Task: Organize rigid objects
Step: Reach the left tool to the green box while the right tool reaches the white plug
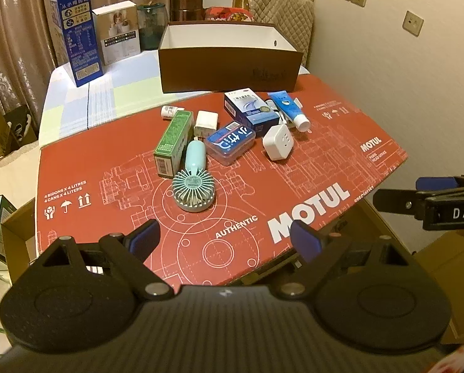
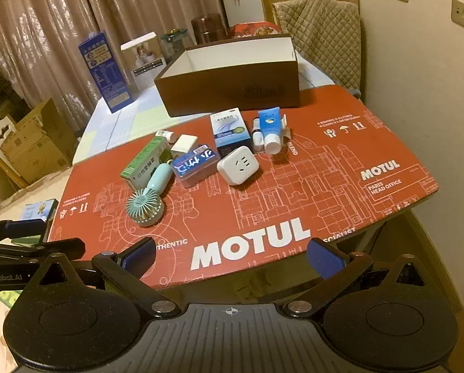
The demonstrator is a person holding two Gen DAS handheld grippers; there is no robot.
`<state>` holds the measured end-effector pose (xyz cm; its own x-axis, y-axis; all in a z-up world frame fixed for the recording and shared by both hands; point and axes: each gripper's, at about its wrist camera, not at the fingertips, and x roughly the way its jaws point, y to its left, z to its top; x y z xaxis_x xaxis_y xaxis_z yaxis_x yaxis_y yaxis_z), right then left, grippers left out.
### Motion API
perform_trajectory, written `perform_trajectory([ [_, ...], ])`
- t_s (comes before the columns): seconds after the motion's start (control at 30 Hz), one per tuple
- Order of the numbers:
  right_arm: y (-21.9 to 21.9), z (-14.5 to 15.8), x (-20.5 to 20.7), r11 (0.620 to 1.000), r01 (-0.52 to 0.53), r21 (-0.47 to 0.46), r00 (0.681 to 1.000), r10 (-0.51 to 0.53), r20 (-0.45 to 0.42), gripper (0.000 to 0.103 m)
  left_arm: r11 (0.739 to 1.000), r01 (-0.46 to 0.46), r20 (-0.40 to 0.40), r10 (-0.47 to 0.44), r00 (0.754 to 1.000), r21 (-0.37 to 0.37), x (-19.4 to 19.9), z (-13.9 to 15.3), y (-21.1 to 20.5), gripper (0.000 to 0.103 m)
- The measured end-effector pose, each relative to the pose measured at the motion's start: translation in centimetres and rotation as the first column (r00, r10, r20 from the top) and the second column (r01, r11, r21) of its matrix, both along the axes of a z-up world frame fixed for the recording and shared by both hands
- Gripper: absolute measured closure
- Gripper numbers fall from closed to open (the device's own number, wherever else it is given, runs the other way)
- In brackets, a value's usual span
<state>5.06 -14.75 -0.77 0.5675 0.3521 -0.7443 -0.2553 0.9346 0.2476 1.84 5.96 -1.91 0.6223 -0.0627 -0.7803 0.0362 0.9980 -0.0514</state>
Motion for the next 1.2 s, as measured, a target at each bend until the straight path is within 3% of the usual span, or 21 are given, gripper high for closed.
perform_trajectory([
  [0.4, 0.3, -1.5, 1.3, 0.999, -0.048, -0.004, 0.995, 0.048, 0.085, 0.002, 1.0, -0.002, -0.022, 0.002, 1.0, -0.009, 1.7, -1.3, 0.7, 0.015],
  [0.63, 1.0, -2.5, 3.4, 0.994, -0.11, -0.015, 0.982, 0.111, 0.151, 0.008, 1.0, -0.029, -0.035, 0.029, 0.999, -0.002, 3.3, -2.3, 1.5, 0.017],
  [1.2, 2.4, -7.9, 13.0, 0.957, -0.276, -0.086, 0.952, 0.284, 0.111, 0.023, 0.995, -0.101, -0.083, 0.1, 0.992, -0.008, 11.6, -5.5, 2.1, 0.018],
])
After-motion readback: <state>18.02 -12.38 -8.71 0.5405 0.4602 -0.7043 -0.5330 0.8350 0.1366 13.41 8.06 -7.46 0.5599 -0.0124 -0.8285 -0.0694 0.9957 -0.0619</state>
